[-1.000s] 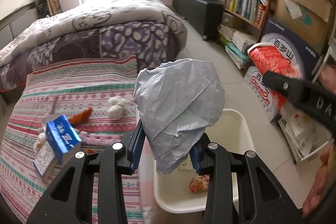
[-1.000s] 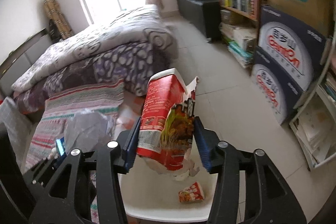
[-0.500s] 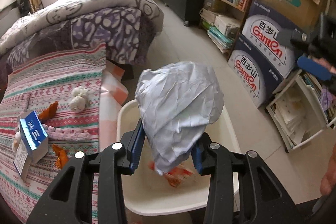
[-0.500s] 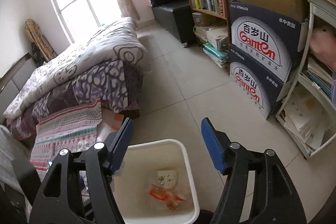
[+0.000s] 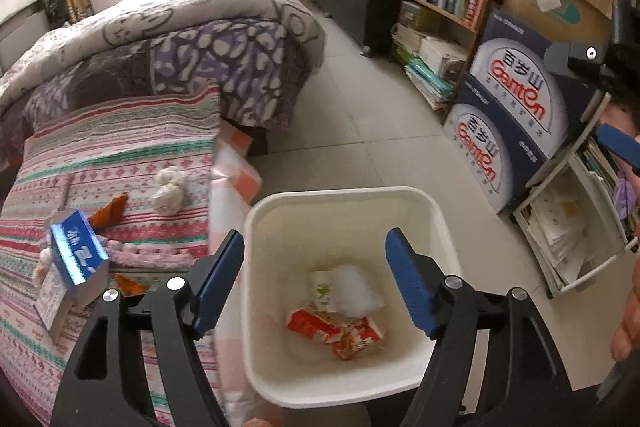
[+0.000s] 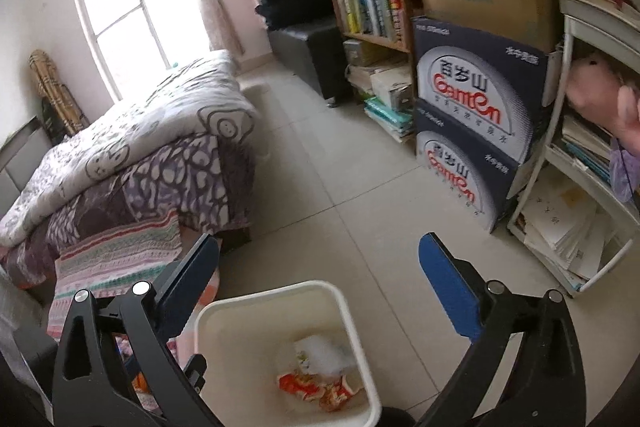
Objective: Collect trash
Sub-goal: 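Open both tools to drop the paper and container into the bin, then reach to the bed and grasp the blue-and-white carton with left tool, then grasp the orange wrapper with right tool while left tool lifts the carton, then carry the carton and orange wrapper over the white bin with both tools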
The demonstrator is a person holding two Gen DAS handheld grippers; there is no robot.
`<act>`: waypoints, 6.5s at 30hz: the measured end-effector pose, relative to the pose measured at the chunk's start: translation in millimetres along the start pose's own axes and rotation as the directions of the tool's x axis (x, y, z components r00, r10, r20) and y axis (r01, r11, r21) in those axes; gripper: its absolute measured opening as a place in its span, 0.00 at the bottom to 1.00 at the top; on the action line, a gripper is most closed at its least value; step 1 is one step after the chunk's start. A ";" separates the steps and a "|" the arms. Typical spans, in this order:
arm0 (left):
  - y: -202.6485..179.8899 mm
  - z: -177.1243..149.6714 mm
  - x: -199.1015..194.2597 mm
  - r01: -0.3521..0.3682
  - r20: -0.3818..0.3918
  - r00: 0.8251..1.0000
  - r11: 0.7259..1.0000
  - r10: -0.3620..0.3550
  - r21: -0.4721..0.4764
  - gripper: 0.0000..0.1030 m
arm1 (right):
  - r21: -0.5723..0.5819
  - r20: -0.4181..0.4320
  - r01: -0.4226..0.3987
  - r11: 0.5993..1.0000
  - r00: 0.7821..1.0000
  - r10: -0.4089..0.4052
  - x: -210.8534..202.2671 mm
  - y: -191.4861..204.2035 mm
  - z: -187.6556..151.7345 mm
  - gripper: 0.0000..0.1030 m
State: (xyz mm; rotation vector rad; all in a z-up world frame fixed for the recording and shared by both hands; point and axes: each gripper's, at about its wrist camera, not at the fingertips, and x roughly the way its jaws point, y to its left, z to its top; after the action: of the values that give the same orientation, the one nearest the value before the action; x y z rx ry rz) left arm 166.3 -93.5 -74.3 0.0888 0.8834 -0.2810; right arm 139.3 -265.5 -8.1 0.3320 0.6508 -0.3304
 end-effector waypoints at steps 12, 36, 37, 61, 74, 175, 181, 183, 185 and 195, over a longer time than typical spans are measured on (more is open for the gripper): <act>78.2 1.1 -20.7 -0.117 -0.002 0.993 0.984 0.118 -0.135 0.73 | -0.131 -0.083 -0.078 0.988 0.994 0.067 4.7 73.6 -25.0 0.93; 295.0 -66.8 30.9 -0.365 -0.467 0.835 0.928 0.289 -0.079 0.78 | -0.321 -0.265 -0.210 0.924 0.956 0.125 21.5 183.0 -78.6 0.93; 298.7 -70.4 33.0 -0.361 -0.472 0.833 0.930 0.287 -0.071 0.78 | -0.327 -0.274 -0.214 0.920 0.954 0.125 23.0 185.5 -80.9 0.93; 320.7 -149.5 -7.4 -0.291 -0.502 0.846 0.944 0.177 -0.156 0.59 | -0.478 -0.481 -0.291 0.828 0.876 0.030 63.5 246.0 -175.4 0.91; 340.4 -131.3 -106.4 -0.328 -0.286 0.933 0.838 0.217 -0.436 0.59 | -0.541 -0.558 -0.304 0.784 0.827 -0.064 96.2 272.4 -220.9 0.38; 132.4 -3.2 -98.8 -0.143 0.219 0.952 0.944 0.213 -0.297 0.60 | -0.250 -0.009 -0.283 0.926 0.957 0.290 -24.7 117.3 -34.8 0.19; 113.7 0.5 -88.0 -0.125 0.212 0.960 0.957 0.183 -0.262 0.60 | -0.250 -0.034 -0.244 0.937 0.969 0.244 -15.5 100.8 -34.5 0.19; 106.3 1.4 -83.9 -0.117 0.209 0.963 0.961 0.172 -0.249 0.60 | -0.250 -0.042 -0.236 0.939 0.972 0.232 -13.1 96.1 -34.1 0.19; 98.6 2.7 -80.0 -0.108 0.206 0.966 0.966 0.158 -0.236 0.60 | -0.247 -0.052 -0.225 0.942 0.974 0.219 -10.4 90.1 -34.0 0.19; 57.7 5.0 -58.0 -0.066 0.177 0.980 0.984 0.095 -0.164 0.60 | -0.226 -0.081 -0.181 0.957 0.983 0.167 0.4 62.7 -29.8 0.20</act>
State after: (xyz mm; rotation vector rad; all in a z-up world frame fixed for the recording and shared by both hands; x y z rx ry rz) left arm 151.4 -27.2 -28.6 -0.0480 0.7133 -0.1399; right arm 148.7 -197.4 -18.3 0.1737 0.7075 -0.0734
